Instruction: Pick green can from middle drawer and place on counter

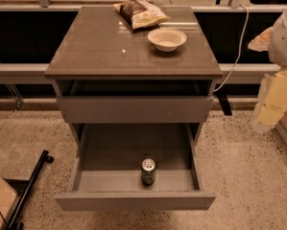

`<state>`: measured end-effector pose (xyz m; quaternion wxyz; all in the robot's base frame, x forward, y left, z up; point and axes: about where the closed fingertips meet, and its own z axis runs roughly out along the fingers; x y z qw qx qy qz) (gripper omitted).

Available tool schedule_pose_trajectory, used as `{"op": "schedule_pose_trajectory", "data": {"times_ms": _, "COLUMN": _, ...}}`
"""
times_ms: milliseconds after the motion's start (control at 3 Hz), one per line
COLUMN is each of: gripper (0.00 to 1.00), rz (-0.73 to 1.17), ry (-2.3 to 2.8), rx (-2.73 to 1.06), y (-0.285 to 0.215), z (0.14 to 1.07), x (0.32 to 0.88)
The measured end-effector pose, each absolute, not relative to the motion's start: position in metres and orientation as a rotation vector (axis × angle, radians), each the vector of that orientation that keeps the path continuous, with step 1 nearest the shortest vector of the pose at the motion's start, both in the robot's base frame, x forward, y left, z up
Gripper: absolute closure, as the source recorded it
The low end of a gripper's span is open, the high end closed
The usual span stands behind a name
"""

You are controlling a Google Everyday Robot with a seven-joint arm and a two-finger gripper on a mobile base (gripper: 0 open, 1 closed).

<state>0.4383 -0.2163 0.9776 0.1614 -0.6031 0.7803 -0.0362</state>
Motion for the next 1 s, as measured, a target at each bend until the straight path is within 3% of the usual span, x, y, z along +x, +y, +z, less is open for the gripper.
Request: {"op": "schedule_pose_trajectory", "data": {"times_ms": 1000, "gripper": 0.00, "rz": -0.041, "ry": 2.112, "rx": -1.659, "y": -0.211, "z": 0.947, "x": 0.461}}
